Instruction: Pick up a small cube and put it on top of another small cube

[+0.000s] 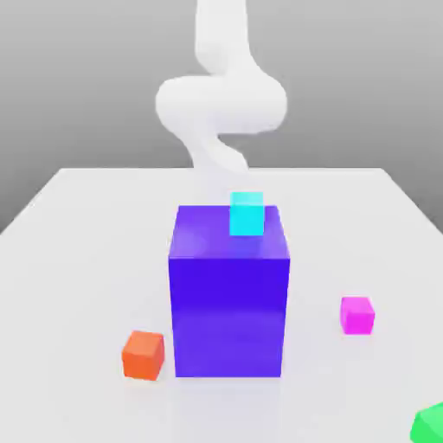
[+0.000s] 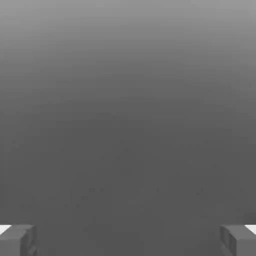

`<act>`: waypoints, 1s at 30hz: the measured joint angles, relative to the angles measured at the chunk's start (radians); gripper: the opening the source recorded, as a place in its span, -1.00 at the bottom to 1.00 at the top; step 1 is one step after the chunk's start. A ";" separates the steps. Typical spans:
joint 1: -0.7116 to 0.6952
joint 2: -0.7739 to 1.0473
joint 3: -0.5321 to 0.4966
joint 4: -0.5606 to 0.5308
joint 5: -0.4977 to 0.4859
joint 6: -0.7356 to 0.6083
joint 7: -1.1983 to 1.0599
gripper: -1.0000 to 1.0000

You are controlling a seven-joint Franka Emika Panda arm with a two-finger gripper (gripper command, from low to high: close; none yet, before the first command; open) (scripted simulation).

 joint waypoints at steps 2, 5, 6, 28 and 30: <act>0.062 0.073 0.006 -0.053 0.008 0.053 -0.080 0.00; 0.150 0.181 0.019 -0.130 0.020 0.130 -0.197 0.00; 0.179 0.216 0.025 -0.156 0.024 0.155 -0.235 0.00; 0.621 0.995 0.025 -0.463 -0.147 0.734 -0.621 -1.00; 0.620 0.995 0.026 -0.463 -0.148 0.733 -0.621 -1.00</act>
